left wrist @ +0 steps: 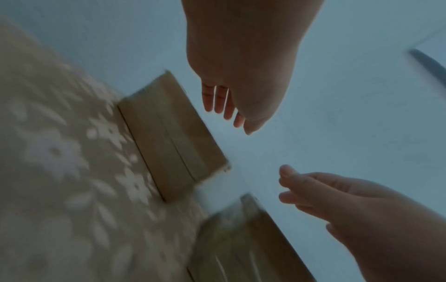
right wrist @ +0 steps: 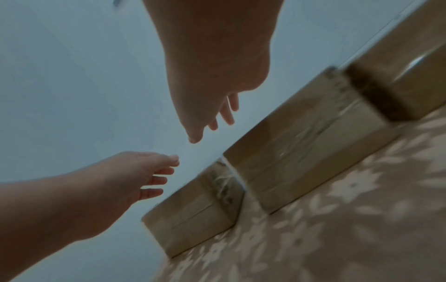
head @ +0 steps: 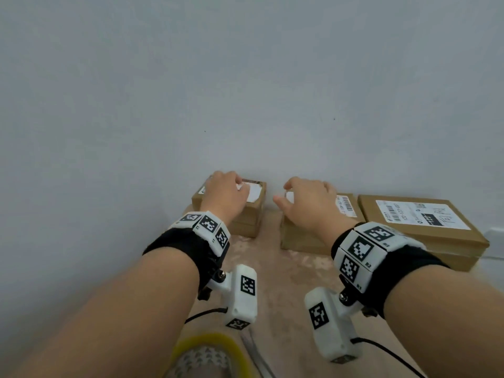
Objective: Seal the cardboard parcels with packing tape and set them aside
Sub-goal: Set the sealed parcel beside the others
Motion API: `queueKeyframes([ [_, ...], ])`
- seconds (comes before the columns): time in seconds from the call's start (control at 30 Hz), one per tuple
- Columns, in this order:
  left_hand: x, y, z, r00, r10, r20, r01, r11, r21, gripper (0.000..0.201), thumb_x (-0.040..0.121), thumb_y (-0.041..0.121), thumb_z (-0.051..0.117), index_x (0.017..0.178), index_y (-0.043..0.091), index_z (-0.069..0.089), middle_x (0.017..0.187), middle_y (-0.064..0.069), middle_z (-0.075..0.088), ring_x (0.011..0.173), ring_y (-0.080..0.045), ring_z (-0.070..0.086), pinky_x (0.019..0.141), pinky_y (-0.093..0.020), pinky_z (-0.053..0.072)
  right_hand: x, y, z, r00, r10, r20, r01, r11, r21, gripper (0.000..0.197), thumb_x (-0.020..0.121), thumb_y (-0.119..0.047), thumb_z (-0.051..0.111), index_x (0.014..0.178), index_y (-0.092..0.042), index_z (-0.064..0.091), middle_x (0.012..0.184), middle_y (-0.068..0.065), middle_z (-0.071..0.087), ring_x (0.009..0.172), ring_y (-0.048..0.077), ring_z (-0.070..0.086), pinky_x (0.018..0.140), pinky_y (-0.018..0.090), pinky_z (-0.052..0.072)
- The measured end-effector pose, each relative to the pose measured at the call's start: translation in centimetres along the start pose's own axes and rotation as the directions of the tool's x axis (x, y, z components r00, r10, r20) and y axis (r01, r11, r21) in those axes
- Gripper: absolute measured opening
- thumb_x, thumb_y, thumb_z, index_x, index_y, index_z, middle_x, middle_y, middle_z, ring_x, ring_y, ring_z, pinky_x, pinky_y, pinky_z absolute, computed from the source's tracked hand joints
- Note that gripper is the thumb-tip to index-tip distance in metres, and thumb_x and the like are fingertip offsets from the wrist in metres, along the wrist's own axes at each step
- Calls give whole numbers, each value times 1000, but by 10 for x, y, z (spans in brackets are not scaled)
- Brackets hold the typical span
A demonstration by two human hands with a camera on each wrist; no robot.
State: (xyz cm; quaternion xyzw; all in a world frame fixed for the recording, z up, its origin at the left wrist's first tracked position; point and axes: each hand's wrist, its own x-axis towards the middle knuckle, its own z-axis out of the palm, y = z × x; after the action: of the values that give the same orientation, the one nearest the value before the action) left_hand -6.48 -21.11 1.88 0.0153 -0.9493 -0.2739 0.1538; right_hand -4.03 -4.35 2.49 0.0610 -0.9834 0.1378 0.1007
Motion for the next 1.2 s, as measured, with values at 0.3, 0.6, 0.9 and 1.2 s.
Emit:
queueKeyframes([
  [0.3, 28, -66, -2, 956, -288, -51, 290, 955, 60, 58, 95, 49, 40, 129, 2, 43, 133, -19, 44, 122, -36, 39, 97, -41, 35, 37, -48, 43, 998, 39, 42, -35, 994, -101, 49, 100, -50, 25, 106, -12, 57, 95, 2, 64, 104, 26, 58, 115, 51, 2],
  [0.6, 28, -84, 10, 967, -253, -36, 245, 958, -150, 50, 99, 43, 35, 108, -2, 55, 108, -15, 59, 86, -27, 47, 72, -30, 34, 43, -60, 53, 993, 110, 45, -106, 991, -87, 41, 100, -47, 30, 89, -13, 49, 83, 0, 53, 100, 25, 59, 115, 50, 6],
  [0.9, -29, -64, -32, 950, -283, -131, 198, 873, -445, 38, 96, 43, 44, 104, 6, 45, 87, 2, 50, 82, -18, 49, 71, -29, 34, -6, -64, 17, 995, 88, -47, -68, 942, 328, 38, 90, -45, 58, 102, -8, 56, 100, 5, 62, 99, 26, 58, 87, 39, 46],
  [1.2, -125, 0, -61, 980, -196, 45, 189, 819, -542, 40, 90, 52, 48, 109, 18, 38, 108, -2, 60, 96, -18, 61, 88, -42, 51, -117, -32, -50, 988, 145, -51, -103, 871, 480, 41, 88, -33, 65, 120, -9, 53, 107, 1, 60, 97, 18, 55, 80, 29, 44],
])
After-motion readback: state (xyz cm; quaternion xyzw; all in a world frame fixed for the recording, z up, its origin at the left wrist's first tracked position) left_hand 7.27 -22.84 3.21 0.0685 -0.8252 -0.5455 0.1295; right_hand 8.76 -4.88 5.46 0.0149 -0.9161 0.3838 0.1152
